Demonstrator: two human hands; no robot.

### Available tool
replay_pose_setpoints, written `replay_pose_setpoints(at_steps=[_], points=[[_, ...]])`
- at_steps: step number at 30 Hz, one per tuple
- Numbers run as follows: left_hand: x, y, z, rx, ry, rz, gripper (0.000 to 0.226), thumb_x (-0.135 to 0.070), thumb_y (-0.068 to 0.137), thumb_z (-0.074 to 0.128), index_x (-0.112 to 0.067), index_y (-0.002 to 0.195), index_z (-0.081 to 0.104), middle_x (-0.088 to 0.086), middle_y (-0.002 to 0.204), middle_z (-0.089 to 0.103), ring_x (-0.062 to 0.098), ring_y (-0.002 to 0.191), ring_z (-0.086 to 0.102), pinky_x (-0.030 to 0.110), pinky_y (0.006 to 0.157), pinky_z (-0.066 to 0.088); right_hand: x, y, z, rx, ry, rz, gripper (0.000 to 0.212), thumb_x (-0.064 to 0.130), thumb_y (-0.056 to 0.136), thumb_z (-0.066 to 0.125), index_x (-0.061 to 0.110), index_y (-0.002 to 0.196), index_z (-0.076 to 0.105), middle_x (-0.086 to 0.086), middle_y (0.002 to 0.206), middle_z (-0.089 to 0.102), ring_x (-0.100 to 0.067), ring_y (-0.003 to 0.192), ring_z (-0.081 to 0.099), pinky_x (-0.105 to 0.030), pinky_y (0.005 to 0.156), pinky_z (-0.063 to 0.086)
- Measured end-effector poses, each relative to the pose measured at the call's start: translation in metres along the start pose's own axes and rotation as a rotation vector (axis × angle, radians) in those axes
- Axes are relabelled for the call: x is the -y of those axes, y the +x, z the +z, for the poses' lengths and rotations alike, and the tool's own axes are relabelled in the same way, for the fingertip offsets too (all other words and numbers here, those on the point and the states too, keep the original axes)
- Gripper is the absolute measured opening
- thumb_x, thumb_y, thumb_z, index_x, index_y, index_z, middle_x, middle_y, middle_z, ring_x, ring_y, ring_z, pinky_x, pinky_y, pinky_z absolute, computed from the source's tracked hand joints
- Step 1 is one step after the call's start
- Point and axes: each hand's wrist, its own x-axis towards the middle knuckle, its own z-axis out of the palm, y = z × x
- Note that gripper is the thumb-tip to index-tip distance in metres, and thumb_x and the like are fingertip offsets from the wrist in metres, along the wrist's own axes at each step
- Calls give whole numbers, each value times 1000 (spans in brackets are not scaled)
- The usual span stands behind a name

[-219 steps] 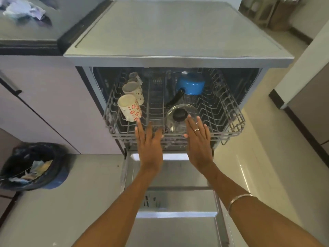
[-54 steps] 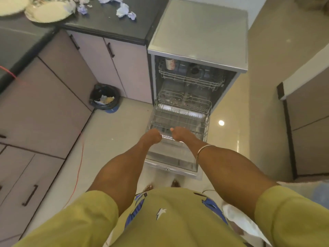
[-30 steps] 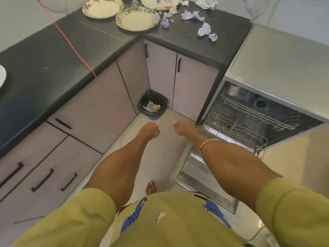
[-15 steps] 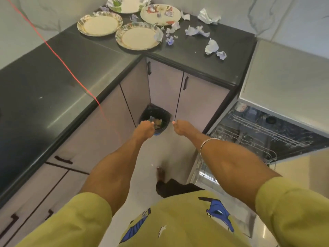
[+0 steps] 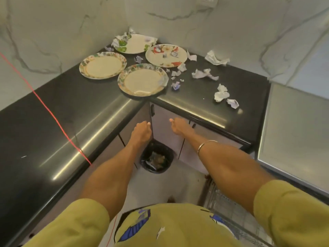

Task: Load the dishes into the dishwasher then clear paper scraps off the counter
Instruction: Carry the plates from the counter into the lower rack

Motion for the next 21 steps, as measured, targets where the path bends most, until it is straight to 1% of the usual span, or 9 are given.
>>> replay_pose_setpoints(at_steps=[4, 6, 8, 9, 10, 13, 14, 17, 21], points=[[-1, 56, -8, -63, -58, -8, 32, -27, 105, 32, -7, 99, 56, 18, 101, 65, 35, 88, 61, 39, 71, 42, 7, 46, -20, -104, 55, -15, 45, 35, 106, 30, 1, 116, 58, -21, 115, 63, -39, 105, 60, -42, 83, 46], [-7, 81, -16, -87, -43, 10, 34, -26, 105, 32, -4, 111, 59, 19, 108, 65, 39, 100, 62, 43, 78, 46, 10, 69, -26, -143, 53, -37, 40, 30, 105, 31, 2, 109, 59, -21, 110, 64, -40, 102, 60, -42, 83, 47], [-13, 106, -25, -102, -34, 42, 37, -24, 106, 32, -2, 126, 55, 19, 121, 63, 40, 112, 59, 46, 89, 47, 14, 92, -33, -192, 71, -46, 35, 26, 104, 33, 3, 100, 60, -20, 104, 65, -40, 97, 61, -42, 82, 49], [-15, 121, -28, -108, -36, 64, 37, -21, 105, 33, -2, 129, 54, 19, 125, 61, 40, 115, 57, 46, 92, 46, 17, 103, -36, -221, 85, -46, 35, 26, 104, 34, 4, 97, 60, -20, 101, 66, -39, 95, 62, -41, 80, 48], [-16, 138, -31, -114, -41, 81, 35, -19, 104, 34, -3, 128, 55, 18, 124, 61, 39, 114, 58, 46, 92, 47, 21, 116, -39, -254, 93, -49, 35, 26, 104, 34, 5, 96, 60, -19, 100, 66, -38, 94, 62, -40, 79, 48], [-16, 191, -37, -121, -22, 121, 26, -9, 98, 36, -3, 110, 58, 18, 110, 65, 37, 103, 62, 45, 84, 50, 33, 153, -50, -309, 125, -54, 33, 25, 102, 34, 7, 94, 61, -18, 97, 67, -37, 90, 64, -38, 74, 48], [-17, 207, -40, -118, -19, 127, 27, -8, 97, 36, -2, 111, 59, 18, 110, 65, 36, 102, 62, 44, 85, 50, 37, 167, -55, -321, 140, -53, 30, 23, 101, 36, 8, 94, 61, -18, 95, 67, -37, 89, 64, -38, 72, 48], [-20, 258, -52, -130, -2, 153, 33, -9, 99, 37, 0, 125, 56, 19, 121, 63, 35, 110, 60, 43, 94, 48, 56, 205, -72, -356, 132, -57, 23, 13, 98, 40, 6, 100, 62, -17, 98, 68, -34, 92, 65, -36, 76, 50], [-15, 314, -66, -102, 38, 207, 40, -13, 101, 36, -3, 137, 50, 17, 135, 56, 33, 122, 54, 40, 104, 41, 79, 253, -93, -454, 182, -56, 28, 17, 95, 39, 15, 105, 65, -11, 103, 70, -32, 96, 65, -38, 83, 52]])
